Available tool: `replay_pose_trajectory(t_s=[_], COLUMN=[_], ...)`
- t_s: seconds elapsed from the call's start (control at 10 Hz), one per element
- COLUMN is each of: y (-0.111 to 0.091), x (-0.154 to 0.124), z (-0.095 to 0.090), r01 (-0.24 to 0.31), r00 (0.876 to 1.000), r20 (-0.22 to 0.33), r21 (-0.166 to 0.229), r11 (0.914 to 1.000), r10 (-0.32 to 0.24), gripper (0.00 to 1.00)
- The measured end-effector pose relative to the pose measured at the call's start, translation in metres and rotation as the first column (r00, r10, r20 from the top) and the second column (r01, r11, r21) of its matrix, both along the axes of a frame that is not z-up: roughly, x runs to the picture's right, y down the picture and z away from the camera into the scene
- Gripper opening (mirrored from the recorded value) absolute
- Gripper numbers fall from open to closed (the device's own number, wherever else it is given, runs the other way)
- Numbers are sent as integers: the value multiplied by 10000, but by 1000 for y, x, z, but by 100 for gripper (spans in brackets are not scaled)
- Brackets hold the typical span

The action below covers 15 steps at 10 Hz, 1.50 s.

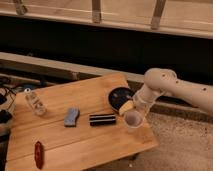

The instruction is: Place the ceramic cup in the ceramic bowl

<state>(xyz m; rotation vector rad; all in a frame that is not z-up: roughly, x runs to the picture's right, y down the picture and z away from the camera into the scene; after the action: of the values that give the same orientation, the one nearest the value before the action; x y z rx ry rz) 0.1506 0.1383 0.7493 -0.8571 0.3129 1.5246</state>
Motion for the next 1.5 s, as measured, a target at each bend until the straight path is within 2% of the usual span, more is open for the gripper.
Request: replay_pose_trajectory(t_s=[0.3,0.7,0.9,1.3,1.4,1.5], y=[1,-3,5,32,36,35], x=[14,45,53,64,67,65], z=[5,2,12,41,42,41], r01=[-339,-857,-986,-1079,-1087,-1044], r00=[9992,9944,9919,9890,9887,9894], r20=[-218,-610,-809,-1107,-1141,-1102], r21=[-41,144,-54,-887,-978,-843], r11=[9994,9962,9951,9902,9893,9910], r10=[338,865,979,978,973,948], gripper=[80,80,80,80,75,66])
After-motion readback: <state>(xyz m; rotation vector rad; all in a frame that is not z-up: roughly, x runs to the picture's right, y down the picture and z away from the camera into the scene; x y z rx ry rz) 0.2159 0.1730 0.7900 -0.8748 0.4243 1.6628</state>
